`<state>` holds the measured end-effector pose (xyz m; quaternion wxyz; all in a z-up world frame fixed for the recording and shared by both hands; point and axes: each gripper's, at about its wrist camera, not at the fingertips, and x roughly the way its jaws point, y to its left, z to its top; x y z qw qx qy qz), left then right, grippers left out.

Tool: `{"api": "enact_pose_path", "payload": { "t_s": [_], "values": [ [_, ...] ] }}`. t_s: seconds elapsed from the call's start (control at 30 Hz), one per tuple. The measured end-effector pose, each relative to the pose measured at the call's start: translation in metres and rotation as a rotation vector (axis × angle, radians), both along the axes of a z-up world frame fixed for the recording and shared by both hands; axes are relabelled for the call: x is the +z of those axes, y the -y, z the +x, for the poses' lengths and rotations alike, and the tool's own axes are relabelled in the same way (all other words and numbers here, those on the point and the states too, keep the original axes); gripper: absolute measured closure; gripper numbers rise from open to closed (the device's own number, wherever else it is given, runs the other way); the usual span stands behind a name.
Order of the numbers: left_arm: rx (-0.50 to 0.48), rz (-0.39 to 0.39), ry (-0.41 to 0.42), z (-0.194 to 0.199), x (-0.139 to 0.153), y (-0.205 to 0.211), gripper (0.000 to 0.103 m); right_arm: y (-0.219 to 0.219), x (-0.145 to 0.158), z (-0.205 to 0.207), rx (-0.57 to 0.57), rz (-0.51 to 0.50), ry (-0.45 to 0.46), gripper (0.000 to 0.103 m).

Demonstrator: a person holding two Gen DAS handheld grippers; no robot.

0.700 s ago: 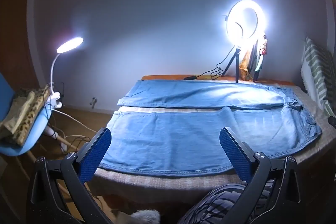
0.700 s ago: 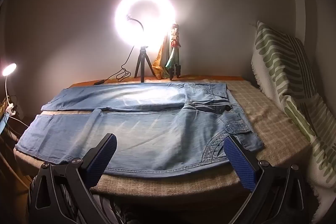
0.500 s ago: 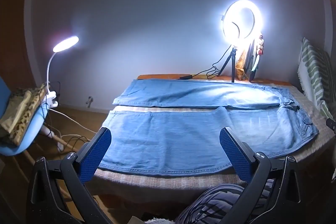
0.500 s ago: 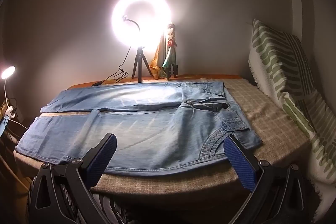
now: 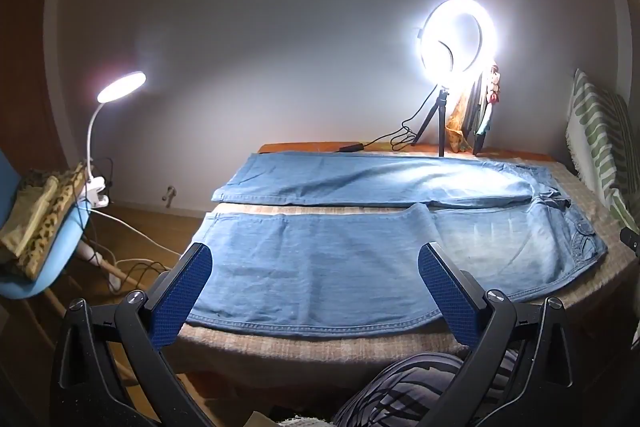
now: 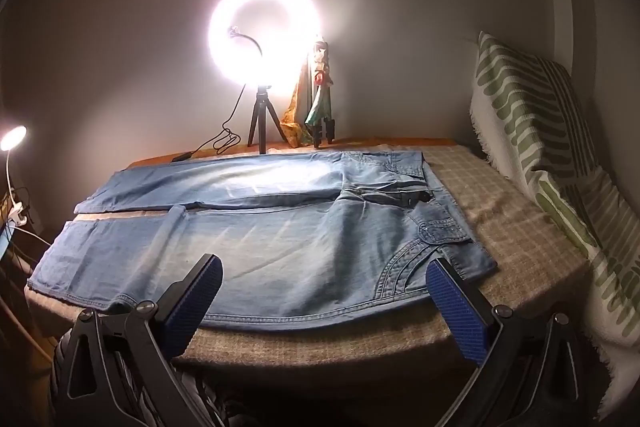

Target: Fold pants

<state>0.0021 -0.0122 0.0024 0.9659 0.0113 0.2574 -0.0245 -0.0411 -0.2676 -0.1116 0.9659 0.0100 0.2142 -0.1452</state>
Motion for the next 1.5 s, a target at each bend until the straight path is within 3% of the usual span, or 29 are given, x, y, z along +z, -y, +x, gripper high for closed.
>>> {"api": "enact_pose_path", "payload": {
  "t_s": [1.5],
  "values": [
    [-0.005, 0.003, 0.005, -0.0010, -0.0019, 0.0032, 0.000, -0.0054, -0.0049, 0.0034, 0.011, 0.001, 0.003, 0.000]
  ]
}}
